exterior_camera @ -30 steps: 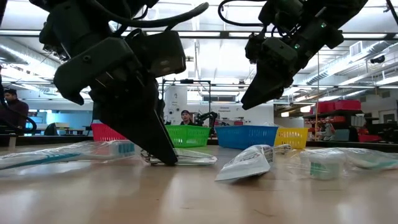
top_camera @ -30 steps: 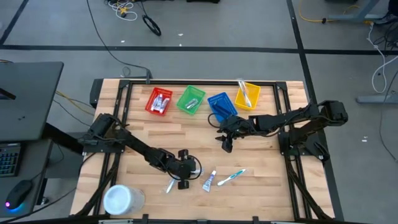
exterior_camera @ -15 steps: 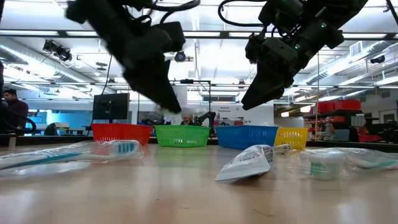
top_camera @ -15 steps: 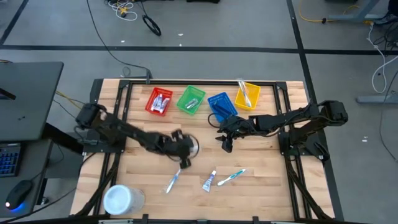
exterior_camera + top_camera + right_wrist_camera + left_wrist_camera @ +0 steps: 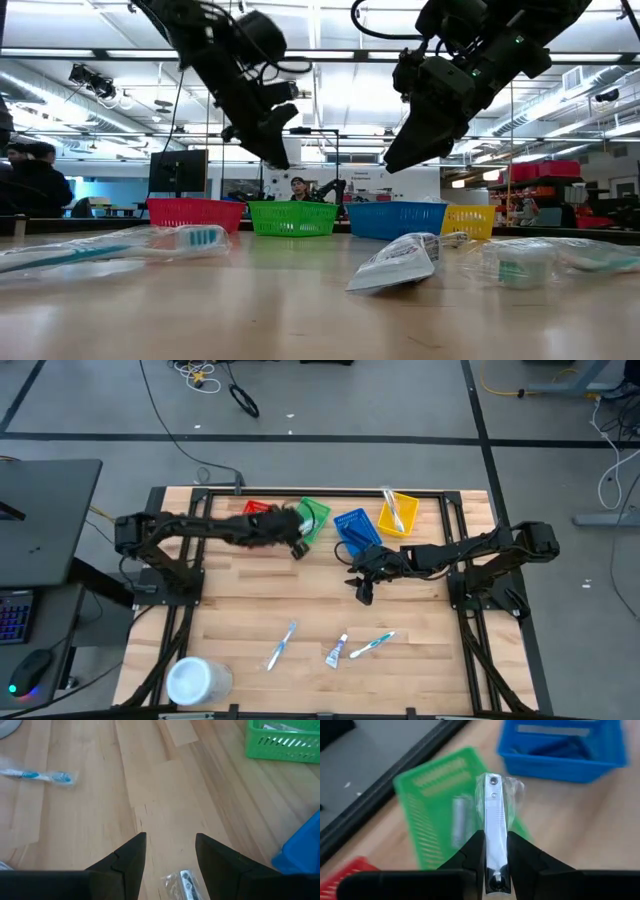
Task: Pick & Place Travel size toiletries
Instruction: Put the silver nail cutter in the green bin, then put the light blue toothbrush in the yellow bin
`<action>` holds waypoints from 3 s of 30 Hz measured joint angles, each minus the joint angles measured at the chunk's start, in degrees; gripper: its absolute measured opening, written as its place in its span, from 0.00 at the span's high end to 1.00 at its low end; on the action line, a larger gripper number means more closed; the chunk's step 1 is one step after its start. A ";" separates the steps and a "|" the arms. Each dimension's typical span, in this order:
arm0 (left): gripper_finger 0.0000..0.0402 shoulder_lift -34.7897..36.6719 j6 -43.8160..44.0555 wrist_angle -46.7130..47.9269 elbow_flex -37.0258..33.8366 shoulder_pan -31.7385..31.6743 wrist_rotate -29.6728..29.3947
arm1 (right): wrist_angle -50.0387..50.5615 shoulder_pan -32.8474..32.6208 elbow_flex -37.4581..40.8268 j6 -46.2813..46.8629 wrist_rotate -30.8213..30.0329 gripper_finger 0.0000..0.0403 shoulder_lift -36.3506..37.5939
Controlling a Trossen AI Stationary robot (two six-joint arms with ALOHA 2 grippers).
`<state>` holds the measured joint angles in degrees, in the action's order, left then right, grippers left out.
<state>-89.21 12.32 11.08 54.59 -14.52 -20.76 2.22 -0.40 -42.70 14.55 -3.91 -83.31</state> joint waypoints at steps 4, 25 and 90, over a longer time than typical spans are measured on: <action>0.83 -0.02 -4.30 -2.95 0.00 -6.56 2.13 | -0.31 0.00 0.00 0.00 -0.01 0.55 0.00; 0.83 -3.71 -5.59 -7.12 -0.04 -12.55 11.45 | -0.88 0.00 0.00 -0.02 -0.01 0.55 0.00; 0.72 1.49 12.69 6.57 0.04 16.34 11.18 | 10.68 -33.30 0.00 26.81 3.98 0.55 -0.04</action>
<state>-87.72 25.00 17.65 54.63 1.82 -9.59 12.90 -33.70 -42.70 41.35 0.06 -83.35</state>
